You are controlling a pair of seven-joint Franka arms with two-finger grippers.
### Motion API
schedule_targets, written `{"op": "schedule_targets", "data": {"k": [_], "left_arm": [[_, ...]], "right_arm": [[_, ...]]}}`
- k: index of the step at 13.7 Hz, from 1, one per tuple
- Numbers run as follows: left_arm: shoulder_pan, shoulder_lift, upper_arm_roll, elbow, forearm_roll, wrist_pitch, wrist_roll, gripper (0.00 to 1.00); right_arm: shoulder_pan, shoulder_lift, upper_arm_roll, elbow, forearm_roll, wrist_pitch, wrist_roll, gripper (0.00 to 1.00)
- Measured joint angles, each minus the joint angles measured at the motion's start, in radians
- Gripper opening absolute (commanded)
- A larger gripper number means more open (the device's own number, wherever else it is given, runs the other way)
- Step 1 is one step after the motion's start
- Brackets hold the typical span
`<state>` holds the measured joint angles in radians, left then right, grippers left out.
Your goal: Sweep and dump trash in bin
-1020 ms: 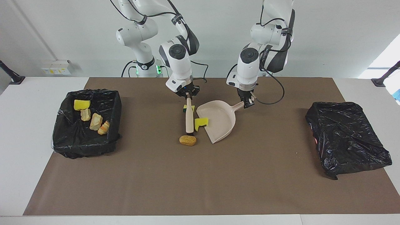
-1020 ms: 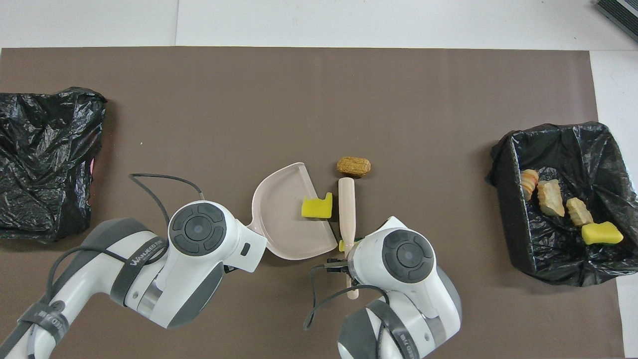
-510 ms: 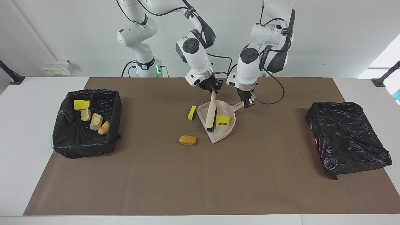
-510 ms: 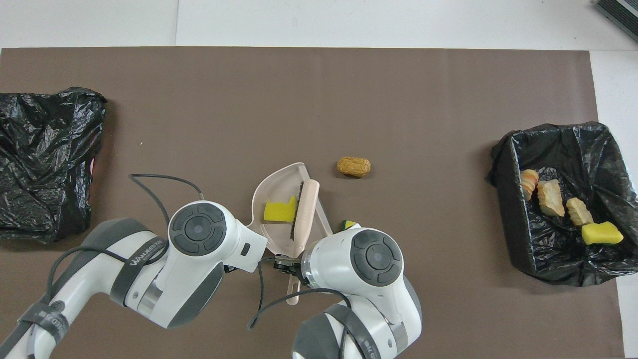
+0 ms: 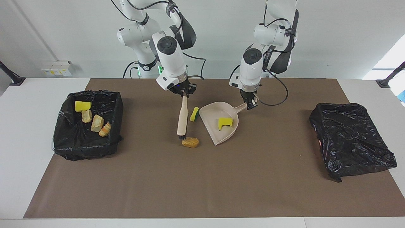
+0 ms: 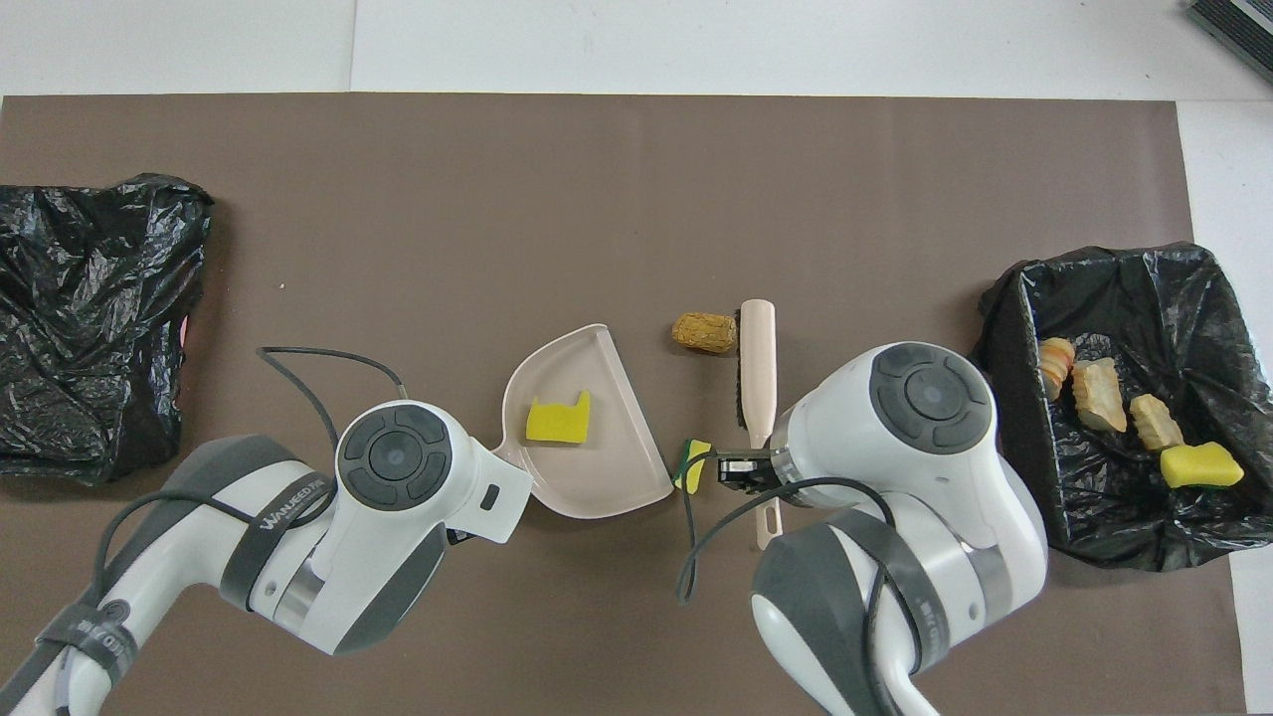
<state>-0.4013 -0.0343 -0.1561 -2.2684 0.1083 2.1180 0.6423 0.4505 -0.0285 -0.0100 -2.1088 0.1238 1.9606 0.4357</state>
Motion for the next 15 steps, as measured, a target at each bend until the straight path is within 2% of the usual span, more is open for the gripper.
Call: {"op": "schedule_targets", "data": {"k": [3, 4, 7, 10, 15], "left_arm": [[0.000, 0.000, 0.000, -0.002, 0.000, 0.000, 0.007, 0.00], [0.000, 0.000, 0.003, -0.003, 0.000, -0.007, 0.037, 0.00], [0.014, -0.004, 0.016, -0.013, 0.000, -0.048, 0.130, 0.00], [0.018, -0.019, 0.016, -0.046, 0.000, -0.052, 0.153, 0.00], [0.007, -0.035, 0.004, -0.059, 0.000, -0.052, 0.129, 0.00]], "right_arm": [[-0.051, 0.006, 0.001, -0.008, -0.123, 0.019, -0.153, 0.00], [-0.075, 0.015, 0.001, -0.010, -0.146, 0.062, -0.237, 0.00], [-0.118, 0.095, 0.001, 0.001, -0.221, 0.178, -0.343, 0.00], [-0.094, 0.188, 0.018, 0.050, -0.229, 0.202, -0.349, 0.00], [0.017, 0.170, 0.028, 0.045, -0.207, 0.147, -0.282, 0.00]]}}
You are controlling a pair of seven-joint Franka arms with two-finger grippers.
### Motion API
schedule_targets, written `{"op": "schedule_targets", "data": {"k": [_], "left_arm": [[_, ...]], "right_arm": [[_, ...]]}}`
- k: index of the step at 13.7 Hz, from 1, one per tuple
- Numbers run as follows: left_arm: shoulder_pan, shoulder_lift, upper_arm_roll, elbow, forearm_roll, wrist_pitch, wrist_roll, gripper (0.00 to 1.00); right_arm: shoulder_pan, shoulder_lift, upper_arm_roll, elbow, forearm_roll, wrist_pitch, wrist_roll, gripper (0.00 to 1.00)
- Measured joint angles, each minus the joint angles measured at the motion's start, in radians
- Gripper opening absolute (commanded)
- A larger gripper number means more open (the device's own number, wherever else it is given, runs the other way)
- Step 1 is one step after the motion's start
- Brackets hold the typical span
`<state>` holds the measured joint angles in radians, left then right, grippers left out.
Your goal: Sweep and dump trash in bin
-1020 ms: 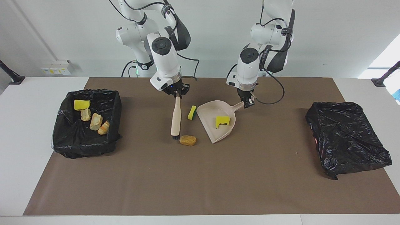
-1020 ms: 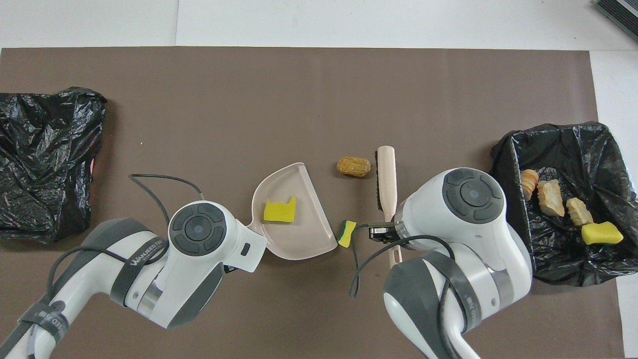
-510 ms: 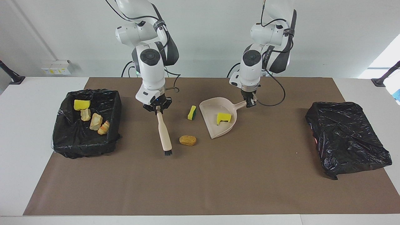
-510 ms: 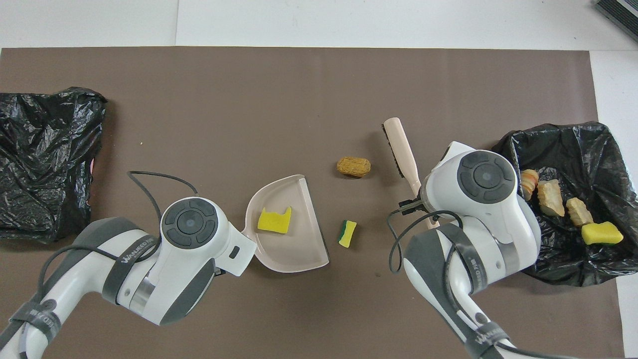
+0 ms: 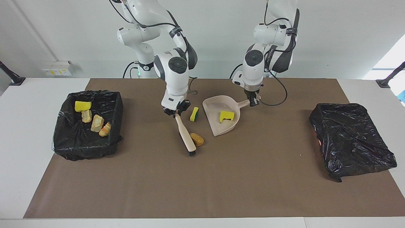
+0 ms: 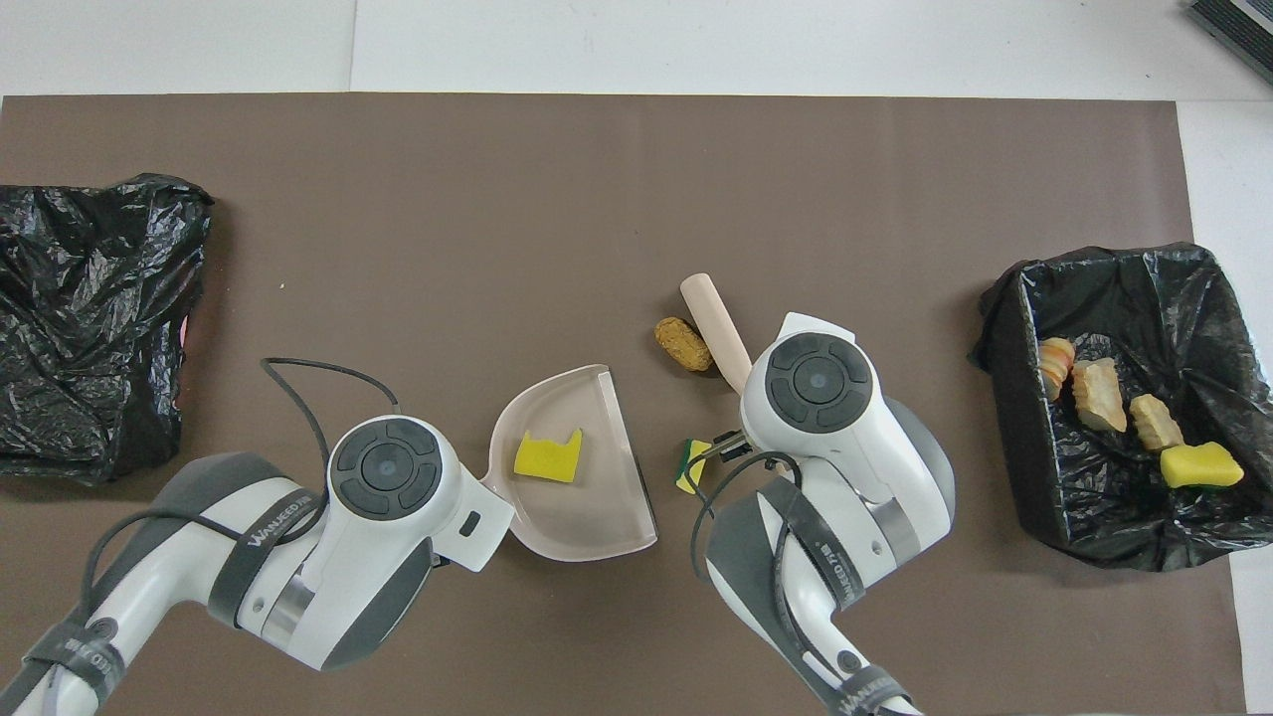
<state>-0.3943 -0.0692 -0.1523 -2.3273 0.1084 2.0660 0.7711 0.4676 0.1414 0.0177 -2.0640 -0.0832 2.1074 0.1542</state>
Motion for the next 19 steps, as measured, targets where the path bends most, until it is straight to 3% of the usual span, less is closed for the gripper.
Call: {"op": "schedule_targets", "data": {"k": [6, 12, 14, 17, 19], "left_arm": [[-0.002, 0.000, 0.000, -0.001, 0.000, 0.000, -0.020, 0.00], [-0.003, 0.000, 0.000, -0.002, 0.000, 0.000, -0.027, 0.00], [-0.003, 0.000, 0.000, -0.002, 0.000, 0.000, -0.028, 0.00], [-0.003, 0.000, 0.000, -0.002, 0.000, 0.000, -0.028, 0.00], [-0.003, 0.000, 0.000, -0.002, 0.000, 0.000, -0.029, 0.00]], "right_arm": [[0.104, -0.041, 0.002, -0.038, 0.107, 0.000, 0.084, 0.00], [0.284, -0.037, 0.006, -0.065, 0.293, 0.097, 0.365, 0.00], [0.283, -0.050, 0.001, -0.037, 0.312, 0.029, 0.377, 0.00], [0.192, -0.115, -0.017, -0.021, 0.308, -0.106, 0.375, 0.00], [0.143, -0.140, -0.018, -0.034, 0.279, -0.134, 0.366, 0.00]]}}
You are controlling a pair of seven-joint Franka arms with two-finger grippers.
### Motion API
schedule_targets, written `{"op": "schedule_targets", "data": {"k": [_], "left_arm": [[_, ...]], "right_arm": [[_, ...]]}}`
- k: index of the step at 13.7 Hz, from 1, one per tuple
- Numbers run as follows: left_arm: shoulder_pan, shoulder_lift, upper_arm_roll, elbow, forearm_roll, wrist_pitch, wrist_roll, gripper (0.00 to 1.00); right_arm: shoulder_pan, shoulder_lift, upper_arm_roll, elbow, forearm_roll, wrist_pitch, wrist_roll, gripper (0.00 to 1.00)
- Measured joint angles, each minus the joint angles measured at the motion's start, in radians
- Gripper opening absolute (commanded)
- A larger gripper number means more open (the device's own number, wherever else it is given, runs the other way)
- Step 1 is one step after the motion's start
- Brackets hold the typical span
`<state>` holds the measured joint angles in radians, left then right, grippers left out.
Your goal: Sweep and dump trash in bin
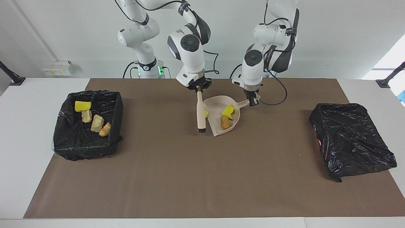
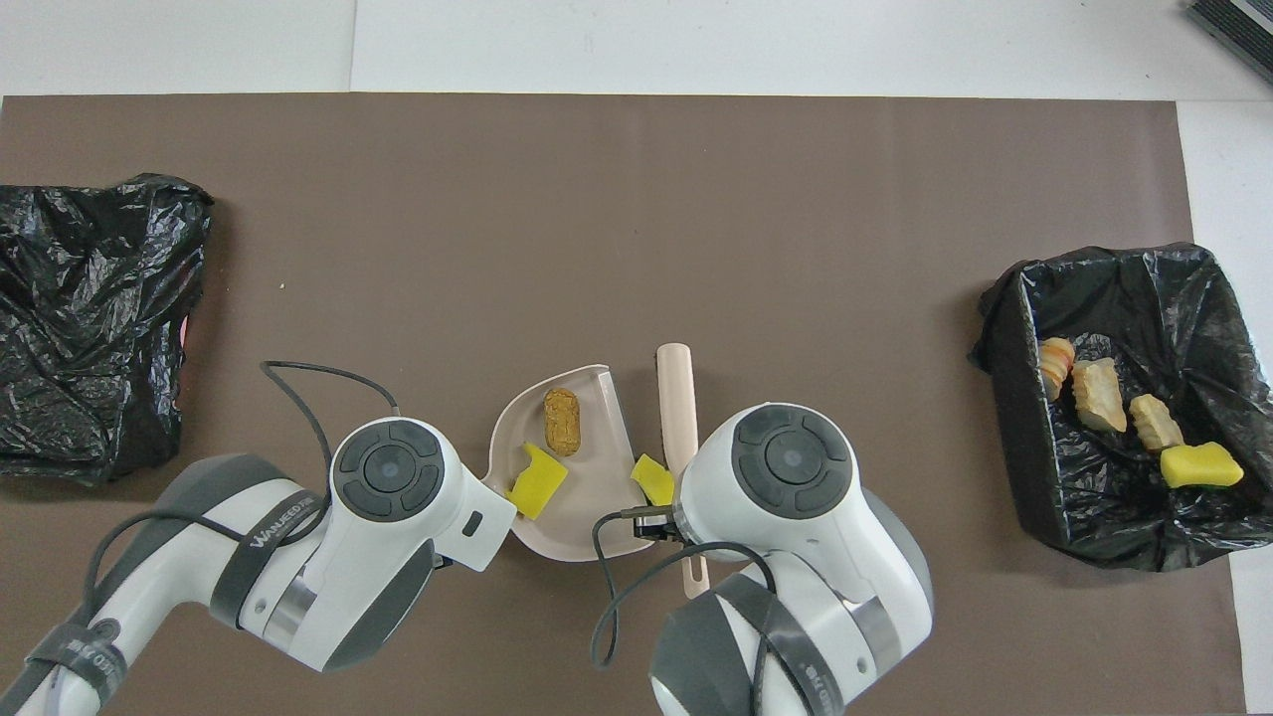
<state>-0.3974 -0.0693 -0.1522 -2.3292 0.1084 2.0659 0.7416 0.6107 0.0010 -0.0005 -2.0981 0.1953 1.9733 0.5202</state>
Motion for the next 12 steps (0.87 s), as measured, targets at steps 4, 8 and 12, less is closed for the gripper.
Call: {"op": "schedule_targets", "data": {"k": [4, 8, 12], "left_arm": [[0.000, 0.000, 0.000, 0.000, 0.000, 0.000, -0.002, 0.00], [0.000, 0.000, 0.000, 0.000, 0.000, 0.000, -0.002, 0.00], [0.000, 0.000, 0.000, 0.000, 0.000, 0.000, -0.003, 0.00]], "right_arm": [[-0.041, -0.034, 0.000, -0.135, -0.015, 0.056, -0.077, 0.00], [0.048, -0.036, 0.011, -0.183, 0.021, 0.139, -0.038, 0.00], [0.114, -0.031, 0.019, -0.162, 0.179, 0.181, 0.016, 0.00]]}}
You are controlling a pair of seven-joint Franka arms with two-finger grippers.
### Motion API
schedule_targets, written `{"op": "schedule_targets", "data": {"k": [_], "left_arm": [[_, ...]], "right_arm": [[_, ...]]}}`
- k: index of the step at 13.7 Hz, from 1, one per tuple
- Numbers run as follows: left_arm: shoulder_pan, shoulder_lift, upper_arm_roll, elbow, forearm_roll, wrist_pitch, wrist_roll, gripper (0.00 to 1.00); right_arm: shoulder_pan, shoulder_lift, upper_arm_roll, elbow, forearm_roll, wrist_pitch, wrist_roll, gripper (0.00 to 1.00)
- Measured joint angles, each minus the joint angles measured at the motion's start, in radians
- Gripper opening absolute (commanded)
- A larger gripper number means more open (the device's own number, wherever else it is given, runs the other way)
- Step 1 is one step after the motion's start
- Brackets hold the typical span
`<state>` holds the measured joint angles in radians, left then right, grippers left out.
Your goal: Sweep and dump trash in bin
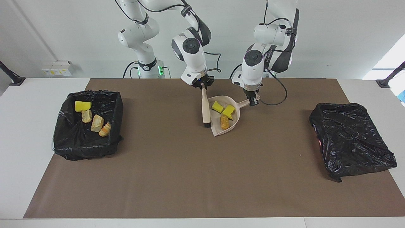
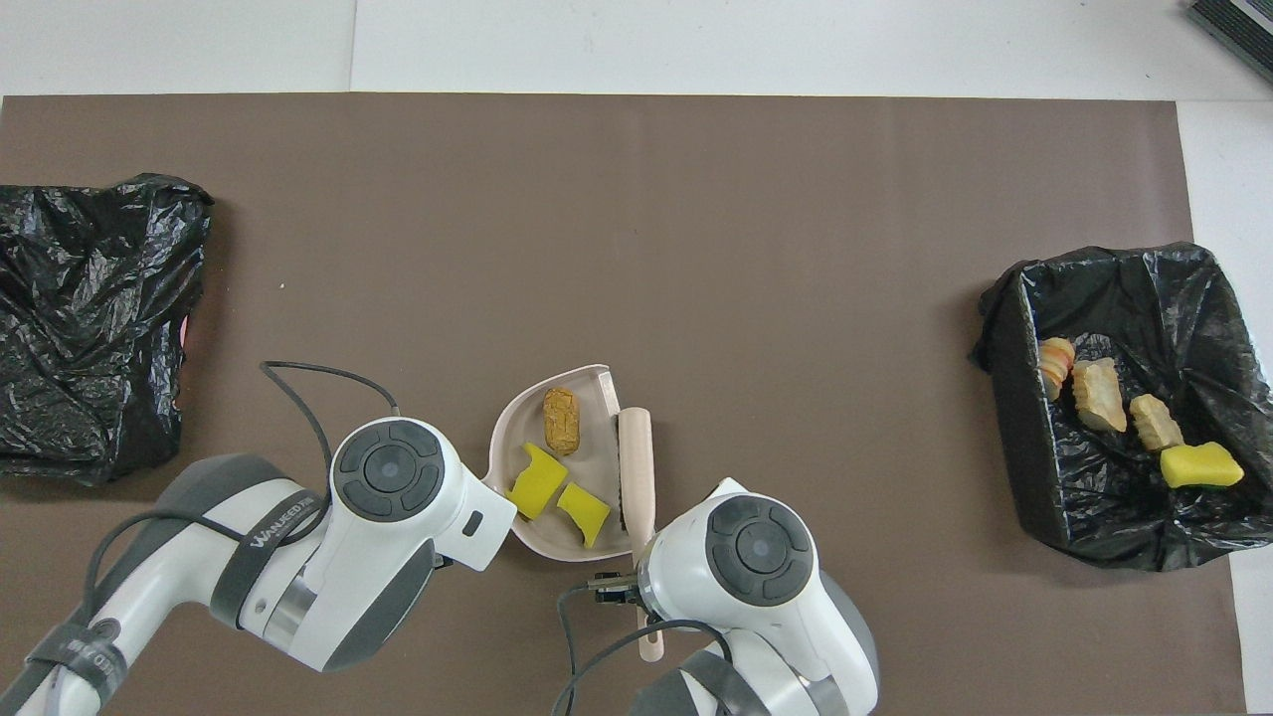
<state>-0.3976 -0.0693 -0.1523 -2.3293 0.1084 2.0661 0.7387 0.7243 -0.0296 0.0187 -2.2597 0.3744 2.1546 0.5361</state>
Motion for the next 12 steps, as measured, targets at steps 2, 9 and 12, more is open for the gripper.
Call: {"op": "schedule_targets", "data": {"k": [2, 9, 12], "left_arm": [[0.000, 0.000, 0.000, 0.000, 0.000, 0.000, -0.001, 0.00], [0.001, 0.000, 0.010, 0.003, 0.000, 0.052, -0.057, 0.00], [0.052, -0.018, 0.021, 0.016, 0.000, 0.053, -0.047, 0.00]], "right_arm": [[0.000, 0.001, -0.004, 0.017, 0.004, -0.014, 0.024, 0.00], [-0.037, -0.094, -0.010, 0.041, -0.113, -0.178, 0.100, 0.00], [0.009, -0.122, 0.002, 0.036, -0.167, -0.189, 0.163, 0.00]]}}
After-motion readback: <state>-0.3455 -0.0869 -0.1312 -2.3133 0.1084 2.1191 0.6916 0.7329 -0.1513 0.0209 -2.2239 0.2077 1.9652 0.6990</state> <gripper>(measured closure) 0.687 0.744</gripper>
